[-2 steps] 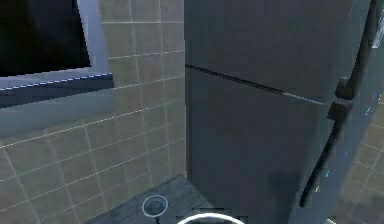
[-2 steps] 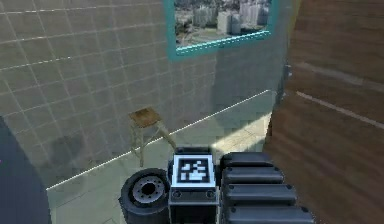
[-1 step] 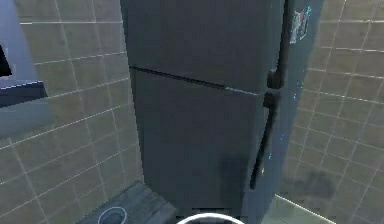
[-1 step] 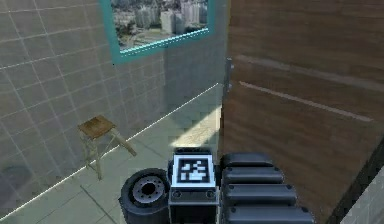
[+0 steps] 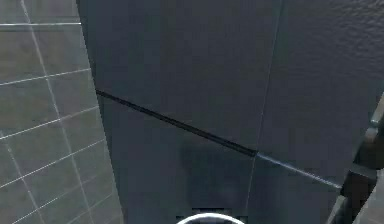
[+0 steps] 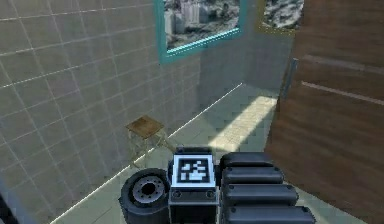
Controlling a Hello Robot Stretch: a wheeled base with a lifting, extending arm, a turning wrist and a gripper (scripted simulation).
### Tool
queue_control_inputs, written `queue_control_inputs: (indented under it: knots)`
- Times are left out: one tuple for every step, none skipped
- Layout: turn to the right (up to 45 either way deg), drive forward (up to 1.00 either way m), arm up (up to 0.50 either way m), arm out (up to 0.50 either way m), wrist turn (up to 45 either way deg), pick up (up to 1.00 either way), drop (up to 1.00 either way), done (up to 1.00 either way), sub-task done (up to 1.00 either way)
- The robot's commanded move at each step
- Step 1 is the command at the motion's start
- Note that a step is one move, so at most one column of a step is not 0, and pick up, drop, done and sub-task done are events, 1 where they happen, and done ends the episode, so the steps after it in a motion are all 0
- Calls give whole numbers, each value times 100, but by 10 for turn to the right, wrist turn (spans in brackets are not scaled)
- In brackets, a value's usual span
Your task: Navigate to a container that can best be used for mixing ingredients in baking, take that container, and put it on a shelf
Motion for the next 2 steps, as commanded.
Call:
queue_control_inputs:
  knots:
    - [-330,0,0,0,0,0,0,0,0]
    - [270,0,0,0,0,0,0,0,0]
